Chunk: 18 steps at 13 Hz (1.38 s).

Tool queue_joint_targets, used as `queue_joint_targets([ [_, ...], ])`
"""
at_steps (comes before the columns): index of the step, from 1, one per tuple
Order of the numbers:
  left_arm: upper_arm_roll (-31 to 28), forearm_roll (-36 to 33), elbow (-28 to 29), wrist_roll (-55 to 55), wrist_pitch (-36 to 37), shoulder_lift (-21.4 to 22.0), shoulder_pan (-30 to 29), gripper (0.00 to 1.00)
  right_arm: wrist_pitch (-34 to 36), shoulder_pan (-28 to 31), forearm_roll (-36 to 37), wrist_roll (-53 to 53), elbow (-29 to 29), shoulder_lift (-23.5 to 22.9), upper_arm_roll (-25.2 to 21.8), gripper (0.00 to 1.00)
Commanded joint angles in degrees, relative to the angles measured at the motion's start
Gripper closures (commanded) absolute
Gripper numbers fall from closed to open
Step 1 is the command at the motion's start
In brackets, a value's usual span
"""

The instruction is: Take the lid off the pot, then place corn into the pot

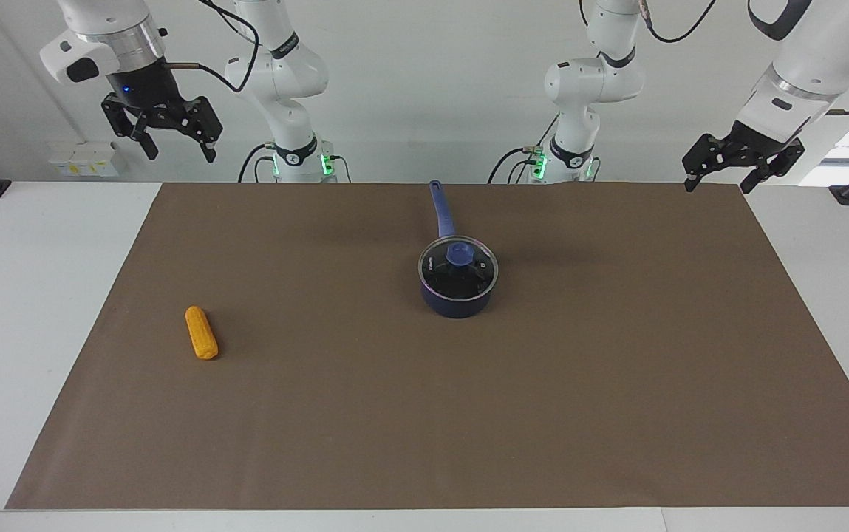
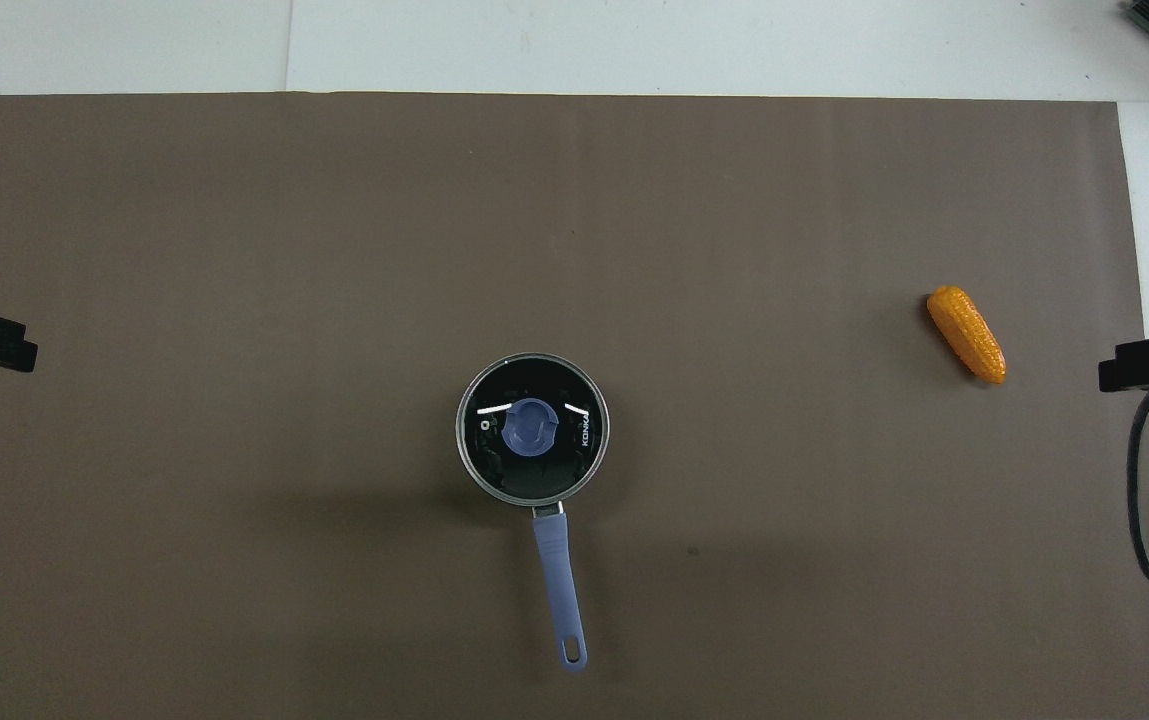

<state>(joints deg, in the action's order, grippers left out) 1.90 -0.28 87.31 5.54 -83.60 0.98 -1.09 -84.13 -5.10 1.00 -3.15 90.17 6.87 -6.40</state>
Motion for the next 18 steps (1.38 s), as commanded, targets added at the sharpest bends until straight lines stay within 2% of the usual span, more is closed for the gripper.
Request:
queue_joint_targets([
  [1, -0.1, -0.2, 0.6, 0.3, 0.9, 1.1, -0.5, 0.0, 0.5, 0.6, -1.1, -0.1, 0.4, 0.4, 0.3, 0.0],
  [11, -0.1, 0.3, 3.3, 0.9, 0.7, 2.4, 0.3, 0.0, 0.5, 0.6, -1.1, -0.1, 0.4, 0.4, 0.3, 0.0],
  [14, -0.1, 1.8, 6.4, 0.6, -0.8, 2.7, 0.4, 0.0, 0.5, 0.6, -1.1, -0.1, 0.4, 0.4, 0.3, 0.0],
  [18, -0.1, 1.9, 11.3, -0.1, -5.2, 3.6, 3.6, 0.0, 0.5, 0.6, -1.1, -0.1, 0.4, 0.4, 0.3, 0.0],
])
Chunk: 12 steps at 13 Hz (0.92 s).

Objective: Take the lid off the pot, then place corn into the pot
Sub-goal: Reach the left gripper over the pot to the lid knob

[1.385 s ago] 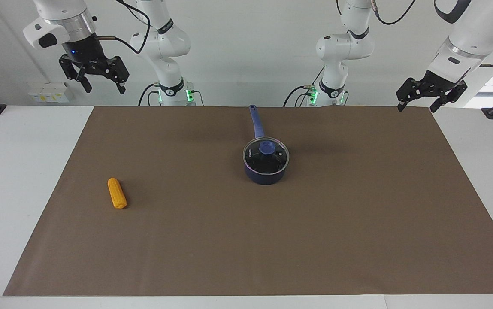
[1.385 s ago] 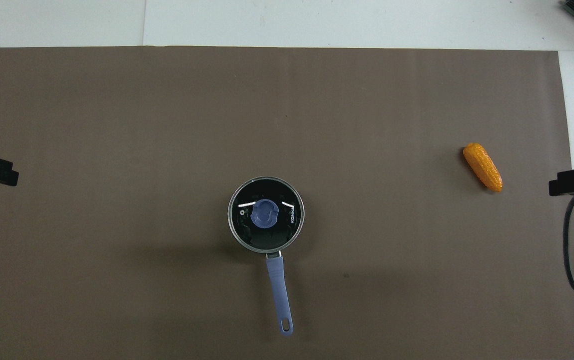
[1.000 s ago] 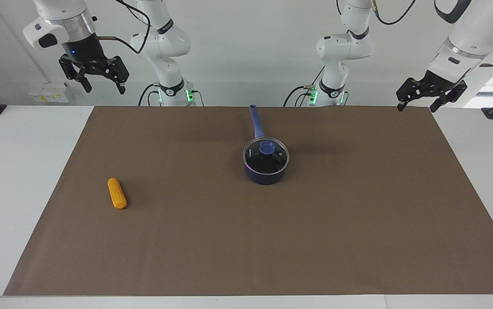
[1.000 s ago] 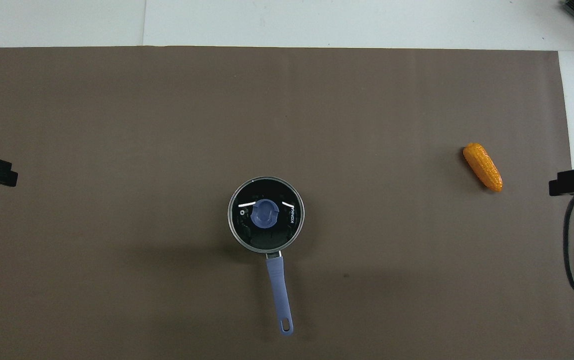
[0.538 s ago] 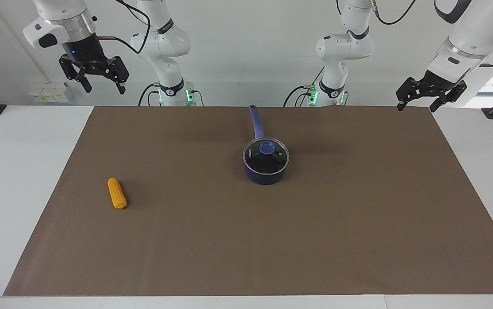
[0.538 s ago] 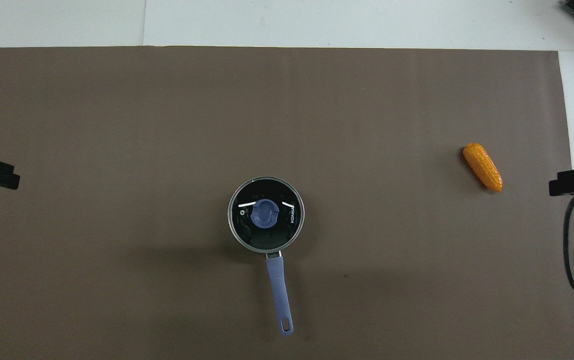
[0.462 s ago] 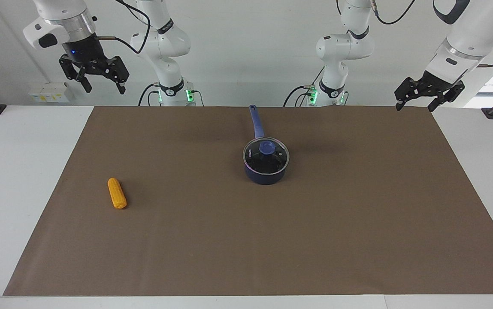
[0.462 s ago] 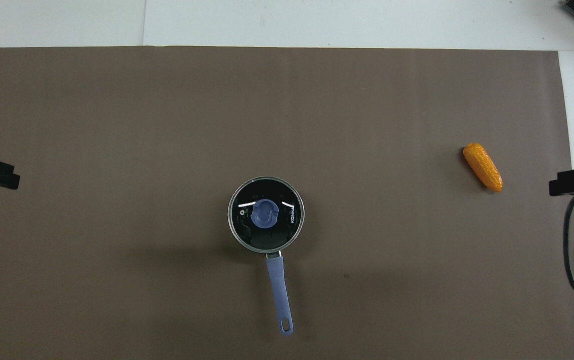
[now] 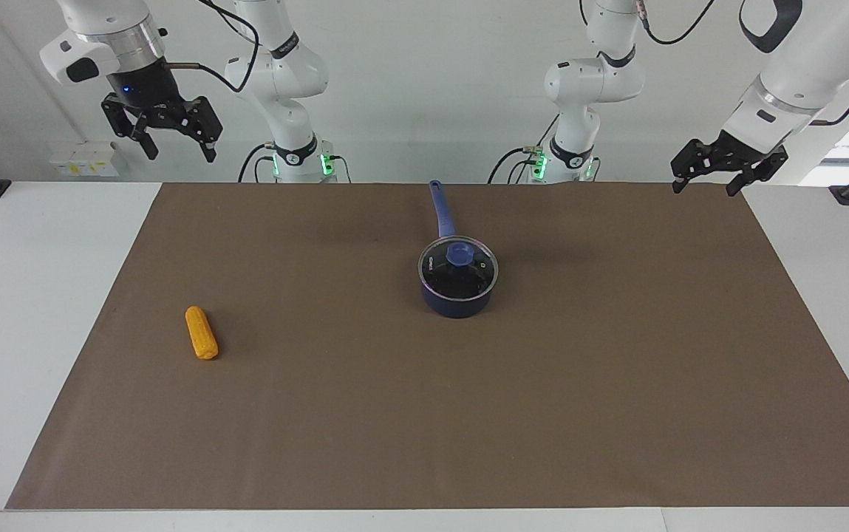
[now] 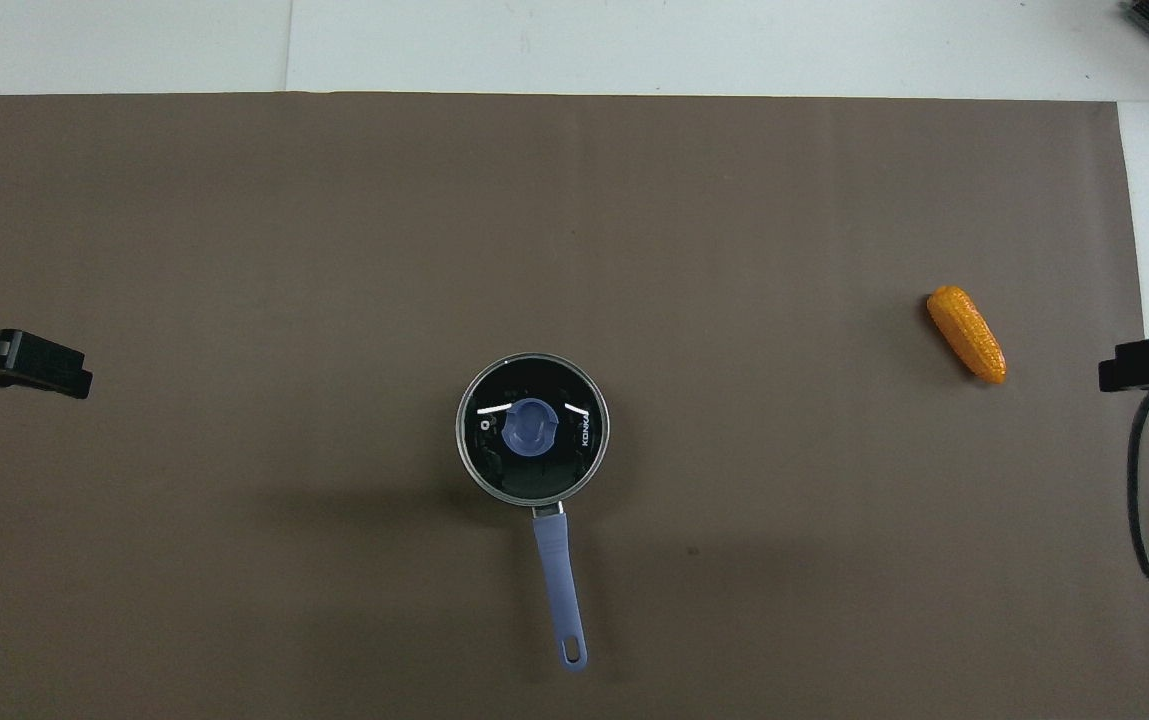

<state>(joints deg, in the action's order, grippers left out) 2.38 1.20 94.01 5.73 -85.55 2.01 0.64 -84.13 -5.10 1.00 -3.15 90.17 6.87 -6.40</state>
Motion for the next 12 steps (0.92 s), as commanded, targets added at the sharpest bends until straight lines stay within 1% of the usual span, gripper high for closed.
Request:
queue_joint_targets([
  [1, -0.5, 0.4, 5.5, -0.9, -4.4, 2.6, 2.6, 0.0, 0.5, 0.6, -1.1, -0.1, 0.4, 0.4, 0.3, 0.0],
  [3, -0.5, 0.5, 7.6, -3.7, -6.3, 2.6, 4.8, 0.0, 0.5, 0.6, -1.1, -0.1, 0.4, 0.4, 0.3, 0.0],
  [8, -0.5, 0.6, 13.6, -8.1, -14.9, 2.6, 10.5, 0.0, 0.5, 0.6, -1.1, -0.1, 0.4, 0.4, 0.3, 0.0],
  [10, -0.5, 2.0, 14.4, -9.3, -16.7, 1.6, 12.9, 0.0, 0.5, 0.6, -1.1, -0.1, 0.4, 0.4, 0.3, 0.0],
  [12, -0.5, 2.1, 16.3, -13.4, -21.0, 0.6, 16.6, 0.0, 0.5, 0.6, -1.1, -0.1, 0.4, 0.4, 0.3, 0.0],
])
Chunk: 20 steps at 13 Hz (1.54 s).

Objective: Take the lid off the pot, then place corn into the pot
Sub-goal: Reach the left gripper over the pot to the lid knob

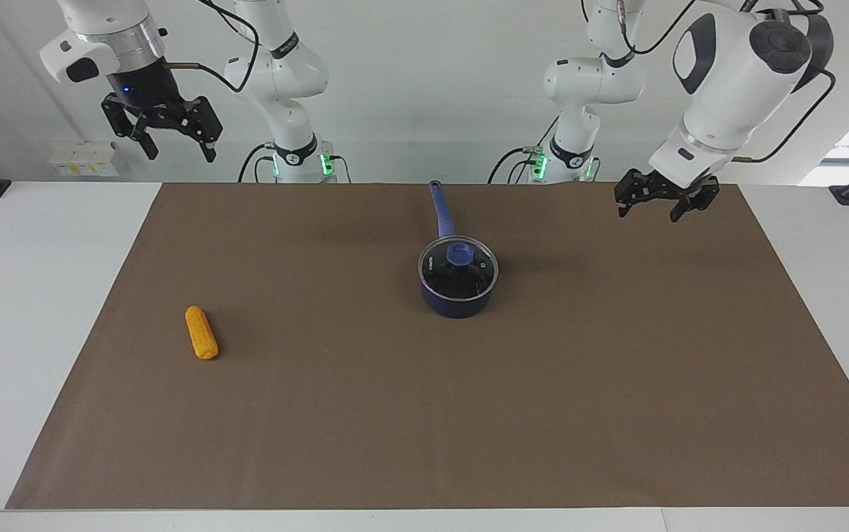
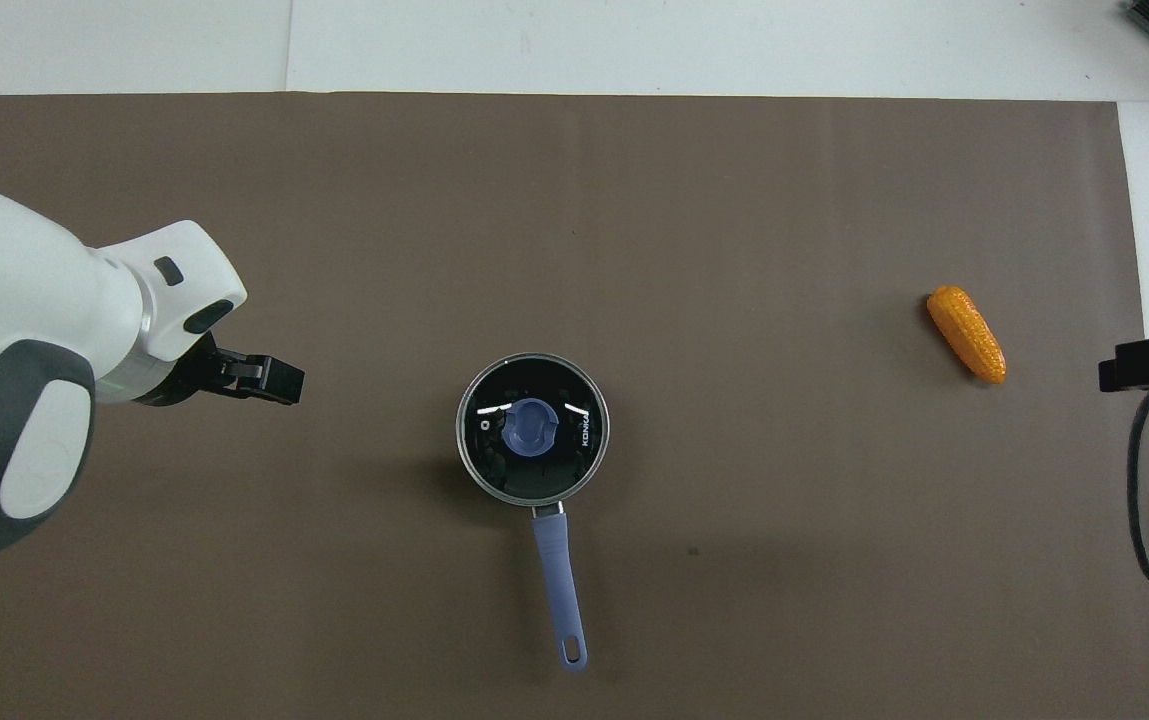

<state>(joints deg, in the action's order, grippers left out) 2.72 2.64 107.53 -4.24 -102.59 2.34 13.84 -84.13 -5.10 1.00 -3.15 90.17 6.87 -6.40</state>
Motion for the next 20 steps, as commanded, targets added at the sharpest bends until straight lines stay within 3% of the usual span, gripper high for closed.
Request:
queue_joint_targets([
  [1, -0.9, 0.7, 2.9, -6.1, -5.5, -0.6, 5.3, 0.0, 0.5, 0.6, -1.1, -0.1, 0.4, 0.4, 0.3, 0.0],
  [8, -0.9, 0.7, 2.1, -21.1, -16.1, -9.2, 16.7, 0.0, 0.5, 0.6, -1.1, -0.1, 0.4, 0.4, 0.3, 0.0],
  [15, -0.9, 0.4, -0.4, -33.7, -18.3, -12.4, 24.4, 0.0, 0.5, 0.6, -1.1, -0.1, 0.4, 0.4, 0.3, 0.0],
  [20, -0.9, 0.4, 0.3, -33.8, -18.2, -12.5, 24.4, 0.0, 0.5, 0.6, -1.1, -0.1, 0.4, 0.4, 0.3, 0.0],
])
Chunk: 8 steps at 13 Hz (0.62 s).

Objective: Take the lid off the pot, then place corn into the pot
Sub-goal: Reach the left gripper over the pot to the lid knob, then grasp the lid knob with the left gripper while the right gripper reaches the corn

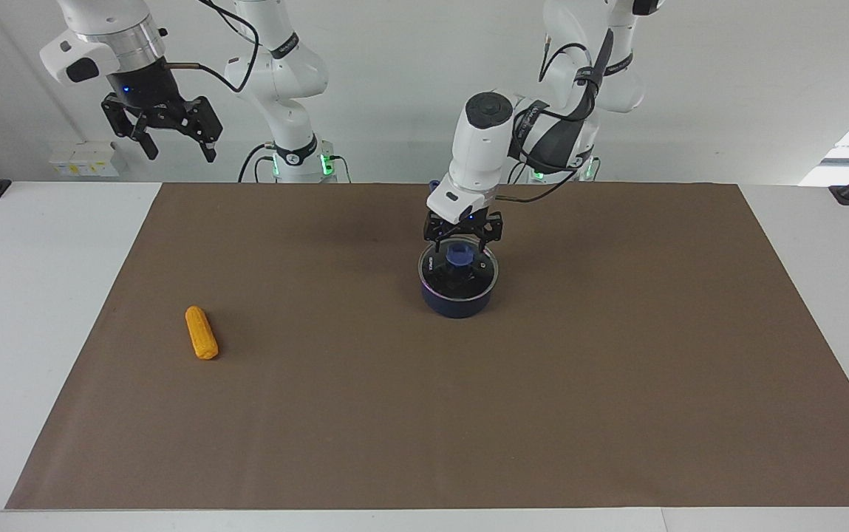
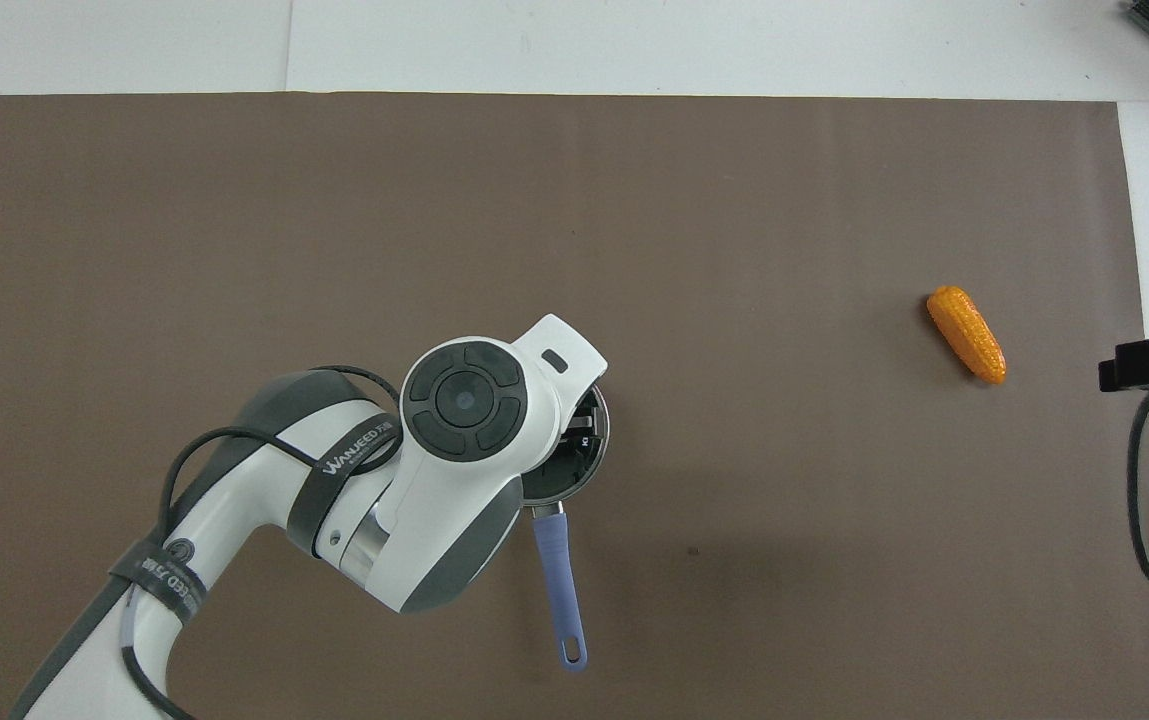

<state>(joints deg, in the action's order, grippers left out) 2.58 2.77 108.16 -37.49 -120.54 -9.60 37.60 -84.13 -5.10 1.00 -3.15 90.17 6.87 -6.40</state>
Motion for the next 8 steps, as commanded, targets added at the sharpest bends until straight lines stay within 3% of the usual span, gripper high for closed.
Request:
queue_joint_targets([
  [1, -0.8, 0.0, -0.1, -1.3, -0.3, -0.6, 1.1, 0.0, 0.5, 0.6, -1.1, -0.1, 0.4, 0.4, 0.3, 0.0],
  [5, -0.8, -1.9, -0.1, -2.8, -1.5, -2.3, 1.3, 0.0, -1.3, 1.2, -0.9, 0.4, 3.1, 1.0, 0.2, 0.0],
  [8, -0.8, -1.9, 0.0, -2.8, -1.4, -2.3, 1.2, 0.04, -13.4, 3.2, -0.9, 7.2, 12.3, 0.0, 0.2, 0.0],
])
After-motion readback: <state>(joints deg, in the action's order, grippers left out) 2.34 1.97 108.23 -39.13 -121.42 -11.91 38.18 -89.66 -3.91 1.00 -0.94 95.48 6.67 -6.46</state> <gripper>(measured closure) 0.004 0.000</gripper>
